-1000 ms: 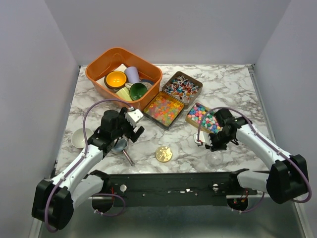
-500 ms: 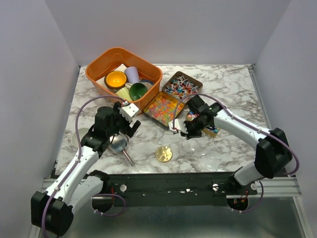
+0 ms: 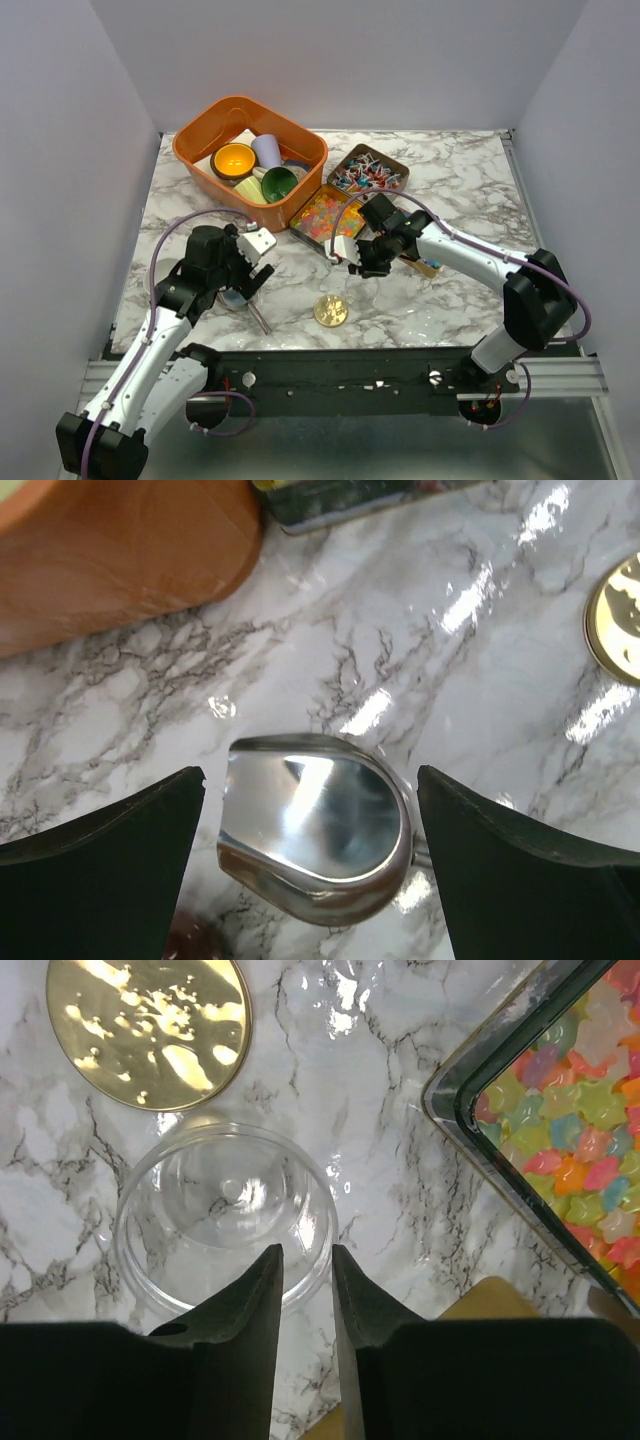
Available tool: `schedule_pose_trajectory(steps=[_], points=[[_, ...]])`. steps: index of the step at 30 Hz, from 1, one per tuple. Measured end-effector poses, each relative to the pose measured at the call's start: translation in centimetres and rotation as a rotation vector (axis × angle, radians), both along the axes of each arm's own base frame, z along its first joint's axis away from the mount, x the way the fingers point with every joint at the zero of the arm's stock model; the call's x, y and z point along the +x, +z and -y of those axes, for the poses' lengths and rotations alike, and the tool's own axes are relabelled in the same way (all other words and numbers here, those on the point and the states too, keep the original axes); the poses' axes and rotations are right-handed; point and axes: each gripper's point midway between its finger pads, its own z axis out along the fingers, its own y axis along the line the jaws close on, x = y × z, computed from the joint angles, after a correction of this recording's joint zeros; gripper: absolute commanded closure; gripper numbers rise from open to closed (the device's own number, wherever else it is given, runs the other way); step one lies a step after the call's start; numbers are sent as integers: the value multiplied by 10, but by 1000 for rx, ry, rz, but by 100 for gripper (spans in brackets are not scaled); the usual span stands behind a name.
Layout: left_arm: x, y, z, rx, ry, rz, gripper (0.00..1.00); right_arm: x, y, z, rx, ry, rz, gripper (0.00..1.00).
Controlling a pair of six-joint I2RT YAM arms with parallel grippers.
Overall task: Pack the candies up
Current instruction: Place the packing bottle at the center of the board, then adjust the spatula at the center of the board.
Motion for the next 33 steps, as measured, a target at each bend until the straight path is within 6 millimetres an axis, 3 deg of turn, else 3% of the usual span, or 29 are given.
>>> schedule_pose_trajectory(steps=[5,11,15,17,23,30,33], points=[[-20,-18,-5,67,-59,-86,1,3,5,1,2,-29,21,50],[-29,-27,-9,125,-103,-160,2,6,30,5,26,-79,72,48],[-32,-33,-8,145,-135,-183,9,9,54,10,60,-138,120,48],[-33,-37,-9,169,-171,-180,17,10,64,11,75,-168,135,48],[-48,-58,-12,313,-423,-213,38,15,87,9,112,-214,164,48],[-73,-83,-21,420,-678,-315,47,16,95,9,120,-221,167,48],[-75,-89,-24,452,-735,-302,51,16,94,10,115,-223,166,48]])
